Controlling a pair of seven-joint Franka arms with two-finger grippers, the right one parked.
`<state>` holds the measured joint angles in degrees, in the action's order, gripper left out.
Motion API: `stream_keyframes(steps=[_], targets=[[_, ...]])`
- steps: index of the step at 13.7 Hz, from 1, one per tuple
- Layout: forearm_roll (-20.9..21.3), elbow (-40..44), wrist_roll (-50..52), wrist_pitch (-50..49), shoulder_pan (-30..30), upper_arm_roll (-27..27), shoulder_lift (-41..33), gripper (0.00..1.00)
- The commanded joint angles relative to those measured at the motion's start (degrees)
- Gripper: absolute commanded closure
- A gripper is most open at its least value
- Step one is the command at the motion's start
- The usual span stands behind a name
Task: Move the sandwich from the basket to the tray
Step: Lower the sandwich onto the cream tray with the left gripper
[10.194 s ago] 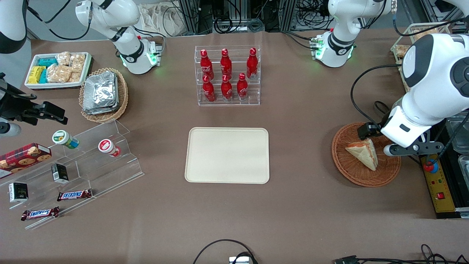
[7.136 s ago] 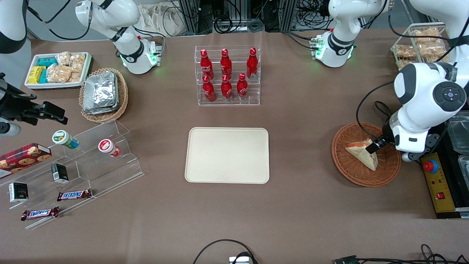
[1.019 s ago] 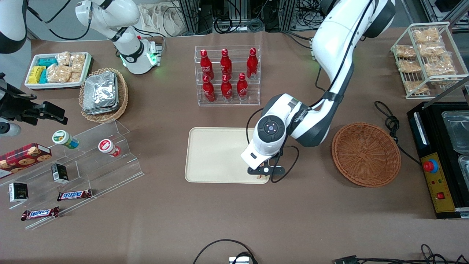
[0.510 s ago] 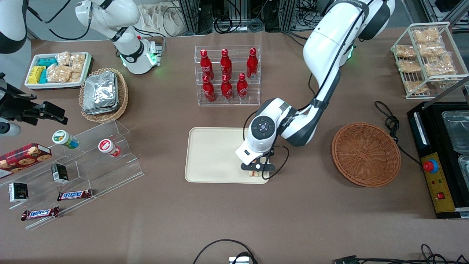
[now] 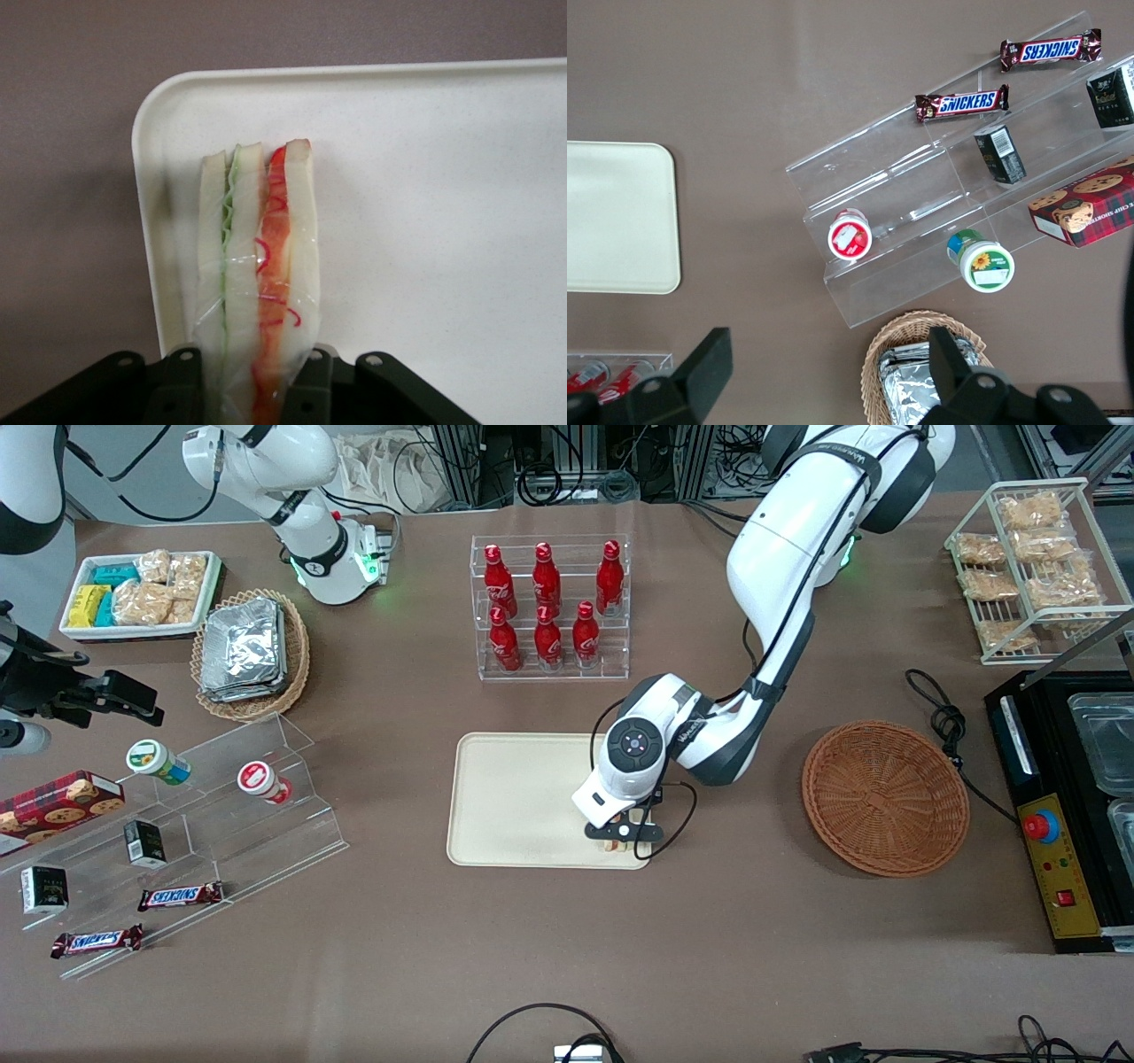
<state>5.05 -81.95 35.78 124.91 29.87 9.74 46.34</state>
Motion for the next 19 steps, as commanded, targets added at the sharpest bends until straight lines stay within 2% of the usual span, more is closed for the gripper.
stream_keyframes(steps=[1,3,4,19], targets=[[0.66,-0.32,0.26,0.51,0.37,-0.52,-0.64,0.49],[0.66,-0.32,0.78,0.43,0.46,-0.52,-0.81,0.22],[0.66,-0.32,0.87,0.34,0.54,-0.52,-0.81,0.0],[0.66,-0.32,0.26,0.51,0.46,-0.52,-1.25,0.0]])
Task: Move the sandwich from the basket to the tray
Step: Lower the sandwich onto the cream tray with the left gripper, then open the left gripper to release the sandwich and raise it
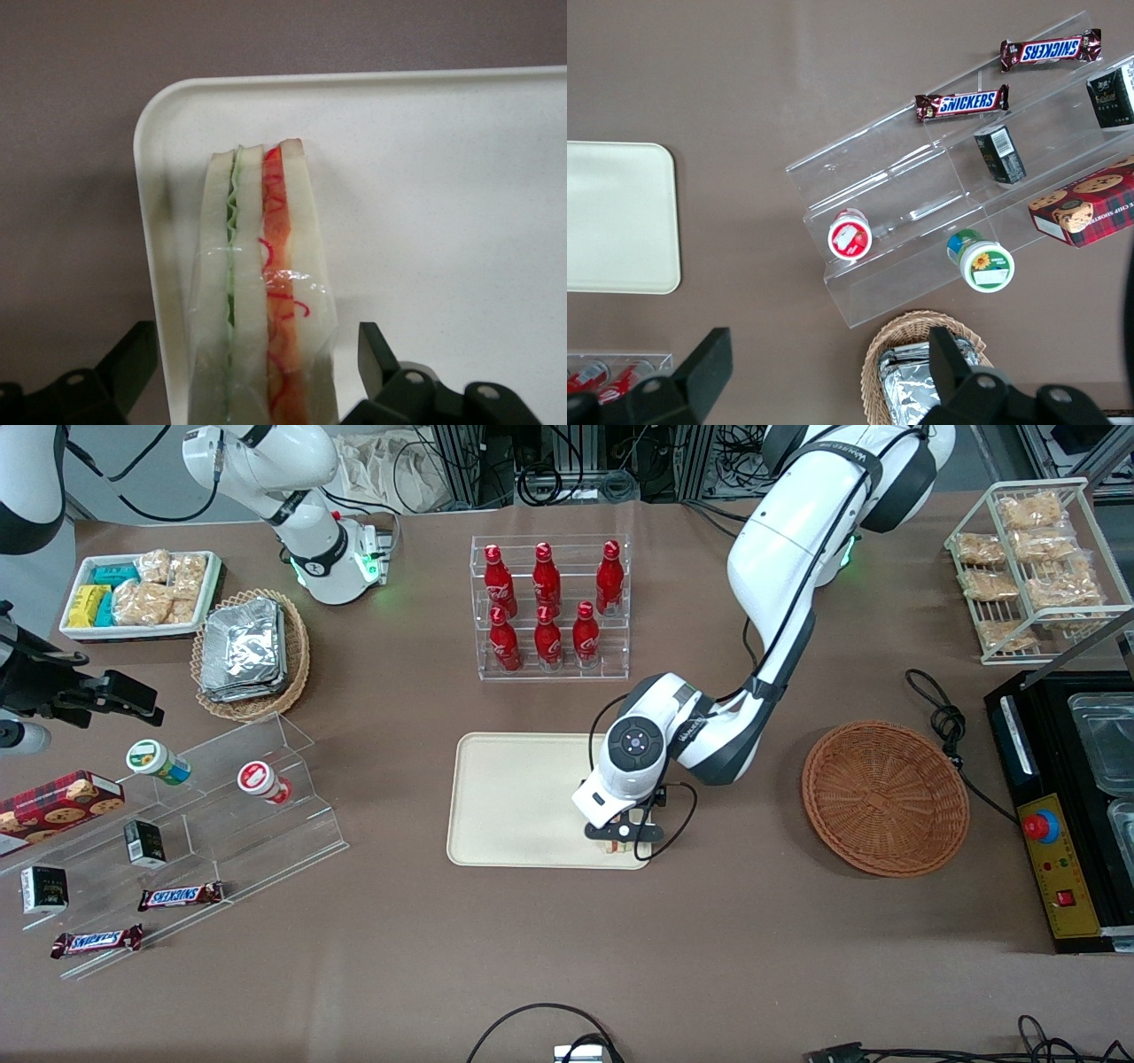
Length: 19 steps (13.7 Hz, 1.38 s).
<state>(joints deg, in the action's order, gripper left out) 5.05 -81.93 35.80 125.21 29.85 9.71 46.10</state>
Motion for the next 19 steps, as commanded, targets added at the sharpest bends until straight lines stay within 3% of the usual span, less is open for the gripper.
stream_keyframes(steps=[1,9,19], targets=[[0.66,-0.33,0.24,0.12,0.47,-0.48,-1.1,0.0],[0.66,-0.34,0.76,-2.24,0.47,-0.48,-3.03,0.0],[0.31,-2.34,0.15,-10.86,0.03,-0.48,-12.07,0.0]])
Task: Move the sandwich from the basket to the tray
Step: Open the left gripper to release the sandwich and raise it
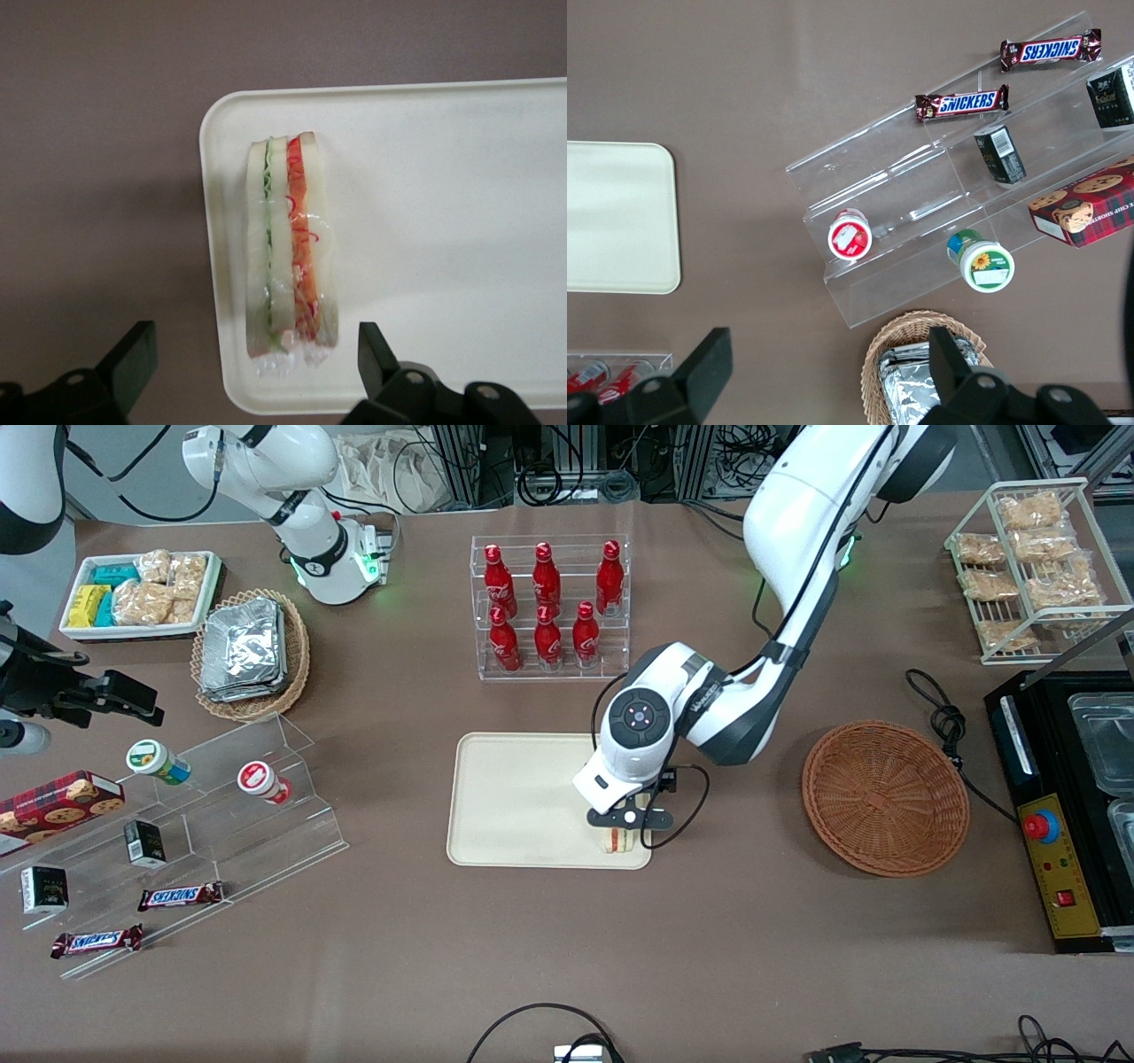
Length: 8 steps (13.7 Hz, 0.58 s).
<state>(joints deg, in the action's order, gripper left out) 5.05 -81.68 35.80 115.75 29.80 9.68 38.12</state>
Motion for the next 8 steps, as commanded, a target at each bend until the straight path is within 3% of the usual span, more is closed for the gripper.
stream_keyframes(steps=[1,8], targets=[[0.22,-4.52,0.15,-1.32,-0.27,-0.45,-6.2,0.0],[-0.22,-15.43,-0.72,-5.34,-1.15,-0.62,-20.97,0.0]])
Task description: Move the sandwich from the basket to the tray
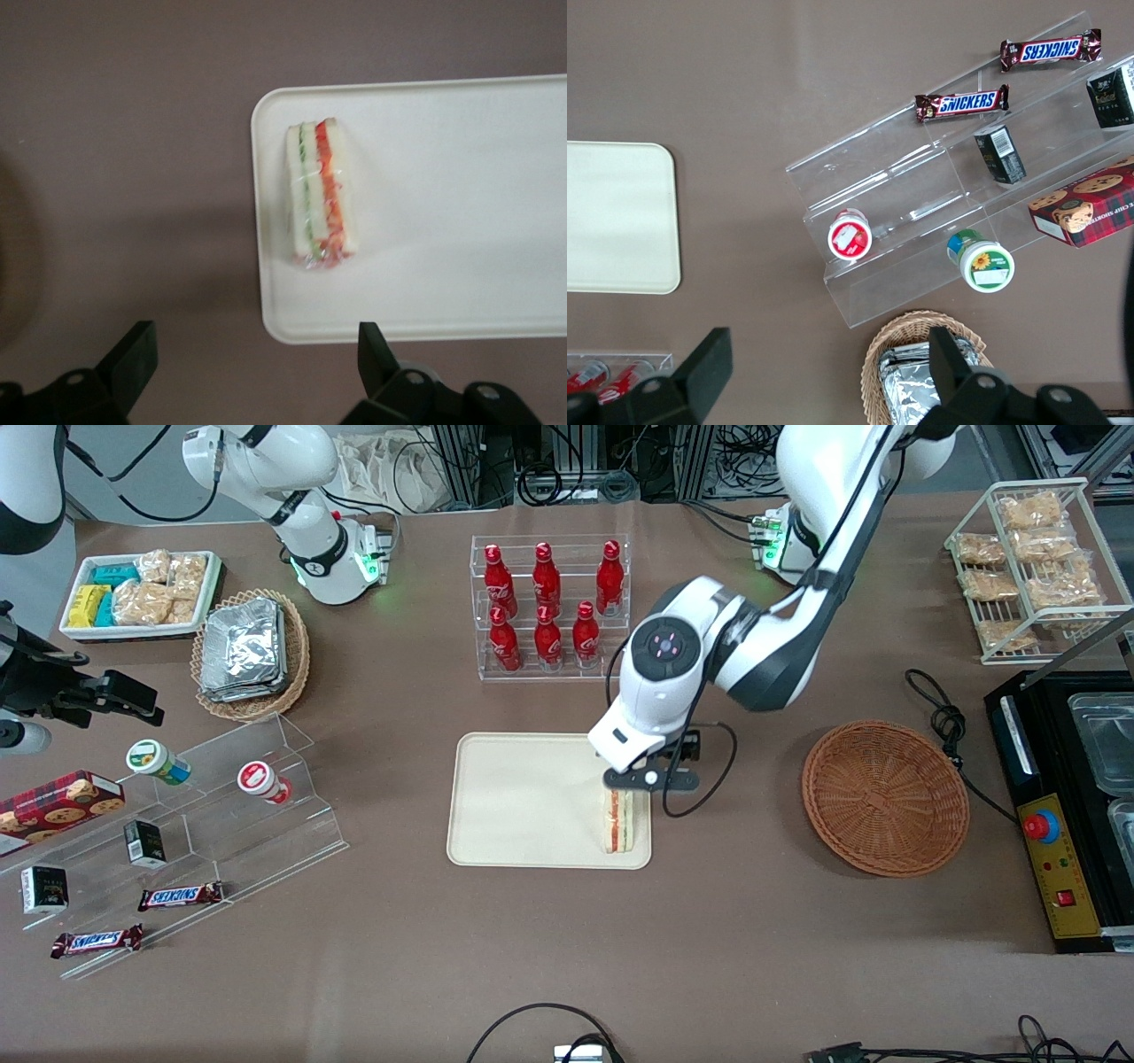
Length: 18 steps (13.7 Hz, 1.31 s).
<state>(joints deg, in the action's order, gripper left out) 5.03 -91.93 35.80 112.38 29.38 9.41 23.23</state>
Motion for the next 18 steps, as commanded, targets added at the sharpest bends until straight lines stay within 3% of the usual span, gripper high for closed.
stream_keyframes(steps=[1,10,18], targets=[[-0.28,-5.11,-2.3,-4.08,-1.16,-0.36,-7.31,0.0],[-1.33,-5.11,-15.22,-12.62,-9.32,-0.44,-14.09,0.0],[-1.25,-4.67,-17.87,-15.26,-20.57,-0.71,-17.17,0.0]])
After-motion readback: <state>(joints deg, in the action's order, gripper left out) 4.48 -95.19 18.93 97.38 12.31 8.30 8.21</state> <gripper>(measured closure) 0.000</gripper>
